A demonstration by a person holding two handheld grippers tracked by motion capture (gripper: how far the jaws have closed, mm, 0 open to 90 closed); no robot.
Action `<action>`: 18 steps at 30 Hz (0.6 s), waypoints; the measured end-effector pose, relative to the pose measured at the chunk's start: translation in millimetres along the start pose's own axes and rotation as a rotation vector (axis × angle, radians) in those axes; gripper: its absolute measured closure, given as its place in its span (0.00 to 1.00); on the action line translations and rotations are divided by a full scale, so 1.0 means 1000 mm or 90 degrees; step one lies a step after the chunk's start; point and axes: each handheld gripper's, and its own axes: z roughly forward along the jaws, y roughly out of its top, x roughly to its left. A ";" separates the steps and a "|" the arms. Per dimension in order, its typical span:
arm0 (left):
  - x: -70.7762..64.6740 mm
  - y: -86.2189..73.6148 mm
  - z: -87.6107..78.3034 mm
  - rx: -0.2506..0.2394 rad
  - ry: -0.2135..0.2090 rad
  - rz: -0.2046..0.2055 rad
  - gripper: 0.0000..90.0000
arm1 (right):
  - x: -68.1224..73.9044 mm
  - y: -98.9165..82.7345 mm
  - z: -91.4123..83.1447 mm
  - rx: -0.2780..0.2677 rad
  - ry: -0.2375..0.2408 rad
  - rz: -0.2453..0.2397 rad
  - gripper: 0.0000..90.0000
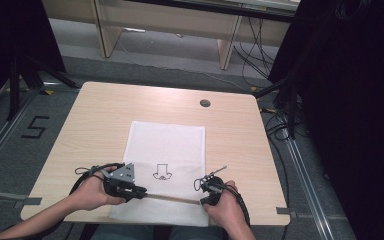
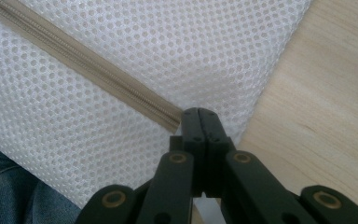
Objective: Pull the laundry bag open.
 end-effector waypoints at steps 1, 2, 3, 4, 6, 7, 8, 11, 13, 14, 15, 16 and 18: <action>0.000 0.000 0.000 0.000 0.000 0.000 0.91 | 0.000 0.000 0.000 0.000 0.000 0.000 1.00; 0.000 0.000 0.000 -0.002 -0.003 0.007 0.91 | 0.000 0.000 0.000 0.000 0.000 -0.001 1.00; 0.000 0.000 -0.001 0.000 -0.001 0.000 0.91 | 0.000 0.000 0.000 0.001 0.000 0.000 1.00; -0.001 0.000 -0.001 -0.004 -0.003 -0.001 0.91 | 0.000 0.000 0.000 0.002 -0.002 0.004 1.00; 0.000 0.000 -0.001 -0.003 -0.005 0.012 0.91 | 0.000 0.000 0.000 0.001 -0.001 0.002 1.00; 0.000 0.000 -0.001 -0.003 -0.005 0.012 0.91 | 0.000 0.000 0.000 0.001 -0.001 0.002 1.00; -0.001 0.000 -0.001 -0.002 -0.003 0.001 0.91 | 0.001 0.000 0.000 0.005 -0.001 0.005 1.00; -0.001 0.000 -0.001 -0.002 -0.005 0.001 0.91 | 0.001 0.000 0.001 0.006 -0.004 0.012 1.00; -0.001 -0.001 -0.001 -0.002 -0.005 0.001 0.91 | 0.001 0.000 0.001 0.007 -0.004 0.011 1.00; 0.000 -0.001 -0.001 0.002 -0.003 0.008 0.91 | 0.001 0.000 0.001 0.007 -0.004 0.011 1.00; 0.001 -0.001 -0.002 0.008 0.003 0.009 0.91 | 0.001 0.000 0.001 0.006 -0.005 0.012 1.00; 0.003 -0.003 -0.004 0.001 -0.004 -0.002 0.91 | 0.001 0.000 0.001 0.007 -0.004 0.012 1.00; 0.003 -0.004 -0.007 -0.001 0.002 -0.003 0.91 | 0.001 0.001 0.001 0.007 -0.004 0.013 1.00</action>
